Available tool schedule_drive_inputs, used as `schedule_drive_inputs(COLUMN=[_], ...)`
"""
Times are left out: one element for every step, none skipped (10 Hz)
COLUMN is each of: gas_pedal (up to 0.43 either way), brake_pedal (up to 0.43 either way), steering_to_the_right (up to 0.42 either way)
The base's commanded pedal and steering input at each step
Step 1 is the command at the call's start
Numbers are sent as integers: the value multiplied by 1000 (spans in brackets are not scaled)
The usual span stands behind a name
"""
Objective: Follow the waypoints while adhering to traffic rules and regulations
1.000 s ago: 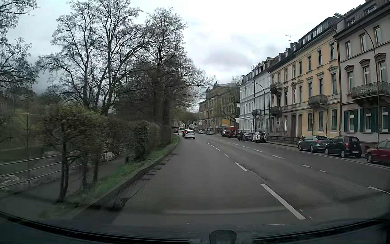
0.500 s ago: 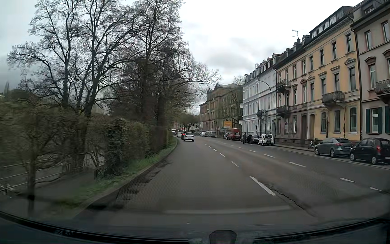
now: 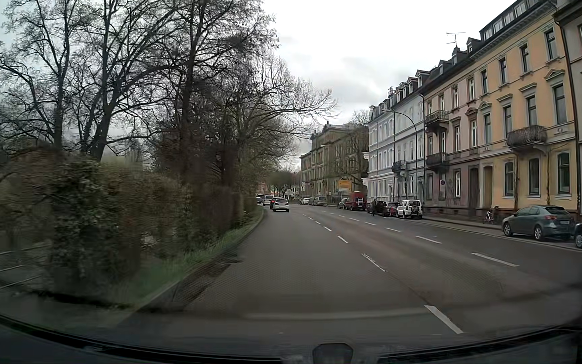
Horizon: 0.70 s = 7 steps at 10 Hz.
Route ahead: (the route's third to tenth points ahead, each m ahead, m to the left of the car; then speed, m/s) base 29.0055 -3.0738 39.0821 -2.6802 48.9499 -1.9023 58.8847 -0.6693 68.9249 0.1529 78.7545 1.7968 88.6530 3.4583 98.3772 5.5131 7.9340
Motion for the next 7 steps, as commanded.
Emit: schedule_drive_inputs(gas_pedal=[87, 87, 87, 87, 87, 87, 87], brake_pedal=[0, 0, 0, 0, 0, 0, 0], steering_to_the_right=[-6, -6, -6, -6, -6, -6, -6])
